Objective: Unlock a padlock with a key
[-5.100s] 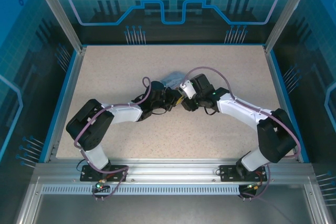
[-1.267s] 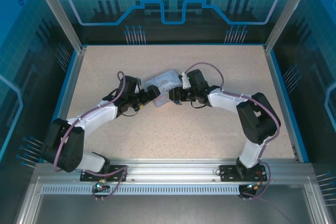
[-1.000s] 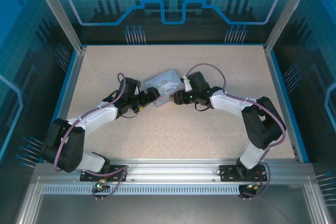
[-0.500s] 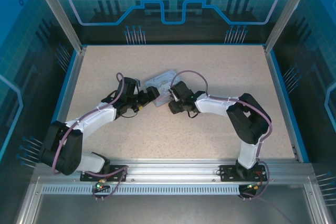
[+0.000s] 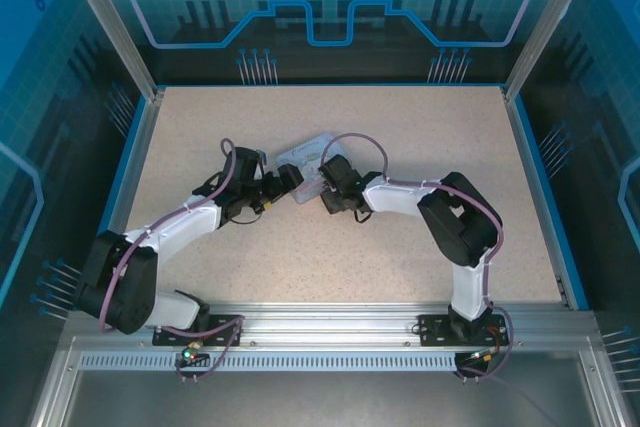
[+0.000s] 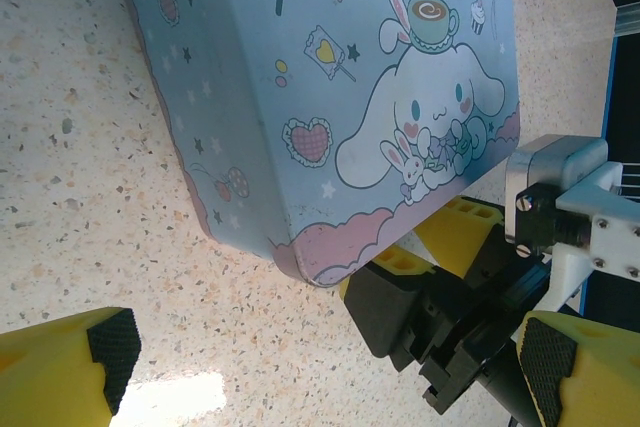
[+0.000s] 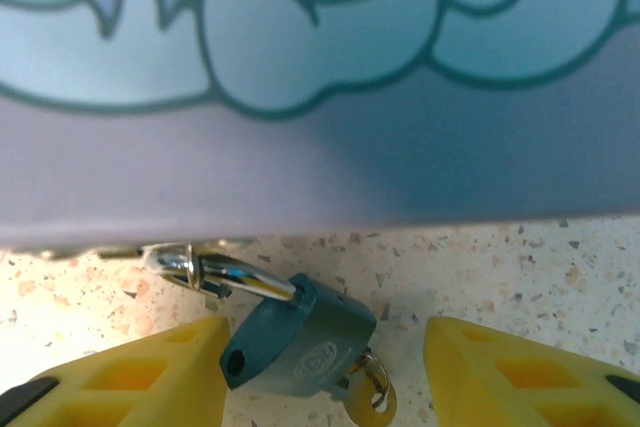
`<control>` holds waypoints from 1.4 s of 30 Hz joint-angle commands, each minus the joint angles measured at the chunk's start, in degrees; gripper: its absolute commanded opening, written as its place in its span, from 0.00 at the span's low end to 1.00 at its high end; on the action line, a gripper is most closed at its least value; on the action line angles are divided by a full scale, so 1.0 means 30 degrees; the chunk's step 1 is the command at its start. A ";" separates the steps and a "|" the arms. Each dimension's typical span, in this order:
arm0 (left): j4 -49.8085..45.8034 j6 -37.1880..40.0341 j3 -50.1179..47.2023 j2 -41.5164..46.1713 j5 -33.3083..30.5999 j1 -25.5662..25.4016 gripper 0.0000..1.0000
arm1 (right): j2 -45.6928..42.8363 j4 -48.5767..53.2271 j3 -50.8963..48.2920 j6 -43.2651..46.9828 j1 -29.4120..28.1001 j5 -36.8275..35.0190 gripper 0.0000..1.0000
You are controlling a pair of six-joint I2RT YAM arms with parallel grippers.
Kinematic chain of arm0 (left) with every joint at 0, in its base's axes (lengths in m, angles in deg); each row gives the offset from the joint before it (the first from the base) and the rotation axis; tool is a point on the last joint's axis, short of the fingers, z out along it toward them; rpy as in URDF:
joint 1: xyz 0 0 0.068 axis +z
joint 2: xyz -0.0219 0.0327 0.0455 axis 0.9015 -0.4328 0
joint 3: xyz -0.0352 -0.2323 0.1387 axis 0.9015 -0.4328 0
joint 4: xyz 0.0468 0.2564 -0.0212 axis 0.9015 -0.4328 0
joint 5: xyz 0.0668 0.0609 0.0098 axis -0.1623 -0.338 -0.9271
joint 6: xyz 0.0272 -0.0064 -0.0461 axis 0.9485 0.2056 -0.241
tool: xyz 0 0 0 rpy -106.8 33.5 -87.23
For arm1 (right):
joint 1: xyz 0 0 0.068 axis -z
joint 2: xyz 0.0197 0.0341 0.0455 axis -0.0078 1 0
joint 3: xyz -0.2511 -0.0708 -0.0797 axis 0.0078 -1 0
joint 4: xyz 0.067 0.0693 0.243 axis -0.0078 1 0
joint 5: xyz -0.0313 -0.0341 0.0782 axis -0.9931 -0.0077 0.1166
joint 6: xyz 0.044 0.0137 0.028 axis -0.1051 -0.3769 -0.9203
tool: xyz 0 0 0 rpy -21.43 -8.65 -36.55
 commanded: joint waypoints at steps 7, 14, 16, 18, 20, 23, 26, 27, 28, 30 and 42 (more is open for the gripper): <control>0.0380 -0.0087 -0.0183 0.0244 0.0329 0.0196 0.99 | 0.0068 0.0083 0.0117 0.0220 0.0055 0.0090 0.39; 0.0436 -0.0135 -0.0139 0.0243 0.0375 0.0194 0.99 | -0.0660 0.0269 -0.0145 0.0420 0.0097 0.1303 0.23; 0.0406 -0.0140 -0.0145 0.0238 0.0370 0.0196 0.99 | -0.0872 0.0456 -0.0121 0.0503 0.0143 0.1993 0.19; 0.0386 -0.0124 -0.0113 0.0226 0.0369 0.0195 0.99 | -0.1087 0.0579 -0.0134 0.0555 0.0154 0.2699 0.18; 0.0384 -0.0117 -0.0103 0.0242 0.0386 0.0195 0.99 | -0.1248 0.0675 -0.0192 0.0600 0.0188 0.3371 0.18; 0.0385 -0.0146 -0.0058 0.0244 0.0384 0.0196 0.99 | -0.1398 0.0698 -0.0323 0.0555 0.0269 0.4413 0.14; 0.0331 -0.0118 0.0025 0.0245 0.0395 0.0188 0.99 | -0.1595 0.0516 -0.0663 0.0333 0.0523 0.5362 0.11; 0.0317 -0.0109 0.0016 0.0231 0.0402 0.0196 0.99 | -0.1692 0.0397 -0.0826 0.0161 0.0637 0.5712 0.08; 0.0320 -0.0103 0.0056 0.0240 0.0406 0.0196 0.99 | -0.1810 0.0228 -0.1001 -0.0020 0.0799 0.6059 0.07; 0.0261 -0.0060 0.0114 0.0243 0.0405 0.0196 0.99 | -0.2061 -0.0067 -0.1394 -0.0366 0.1150 0.6604 0.07; 0.0254 0.0088 0.0175 0.0221 0.0419 0.0200 0.99 | -0.4384 -0.2965 -0.4103 -0.3124 0.4721 1.0033 0.38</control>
